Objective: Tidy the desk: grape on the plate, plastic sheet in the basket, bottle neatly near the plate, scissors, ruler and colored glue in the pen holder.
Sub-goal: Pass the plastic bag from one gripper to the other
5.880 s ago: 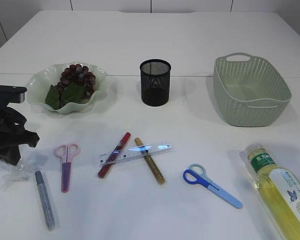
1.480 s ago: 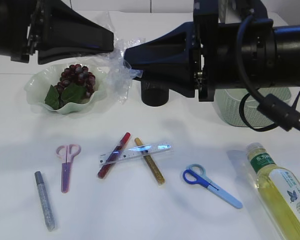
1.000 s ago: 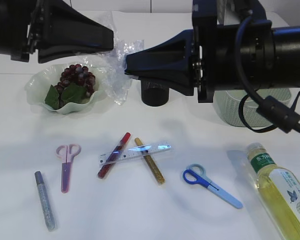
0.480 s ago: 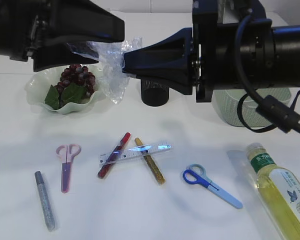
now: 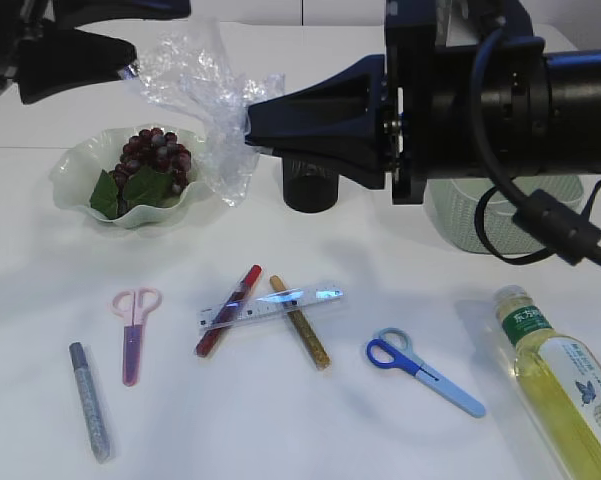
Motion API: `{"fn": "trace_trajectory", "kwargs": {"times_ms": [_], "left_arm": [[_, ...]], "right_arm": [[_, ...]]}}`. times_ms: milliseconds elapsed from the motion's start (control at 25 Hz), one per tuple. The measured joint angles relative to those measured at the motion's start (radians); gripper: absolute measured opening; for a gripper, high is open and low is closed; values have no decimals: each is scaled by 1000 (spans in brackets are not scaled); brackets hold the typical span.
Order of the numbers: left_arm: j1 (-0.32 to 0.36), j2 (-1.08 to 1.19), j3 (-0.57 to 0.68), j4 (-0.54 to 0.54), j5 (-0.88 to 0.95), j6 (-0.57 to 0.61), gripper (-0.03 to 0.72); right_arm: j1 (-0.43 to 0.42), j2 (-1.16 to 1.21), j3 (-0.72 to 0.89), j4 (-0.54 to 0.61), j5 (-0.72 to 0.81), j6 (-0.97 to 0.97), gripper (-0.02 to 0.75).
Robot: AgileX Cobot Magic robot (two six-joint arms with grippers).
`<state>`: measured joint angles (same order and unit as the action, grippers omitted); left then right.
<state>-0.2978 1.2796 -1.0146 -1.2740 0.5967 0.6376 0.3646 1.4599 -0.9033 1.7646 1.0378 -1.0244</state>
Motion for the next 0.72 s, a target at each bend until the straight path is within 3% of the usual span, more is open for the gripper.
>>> {"fn": "trace_trajectory", "kwargs": {"times_ms": [120,280,480,720], "left_arm": [[76,-2,0,12,27,15,590],[163,-2,0,136,100,21,510],[210,-2,0,423,162,-2,489],[214,22,0,810,220,-212,487]], "right_arm": [[0,0,0,0,0,0,15],[0,0,0,0,0,0,15],[0,0,0,0,-21,0,15],[0,0,0,2,-143,0,16]]}}
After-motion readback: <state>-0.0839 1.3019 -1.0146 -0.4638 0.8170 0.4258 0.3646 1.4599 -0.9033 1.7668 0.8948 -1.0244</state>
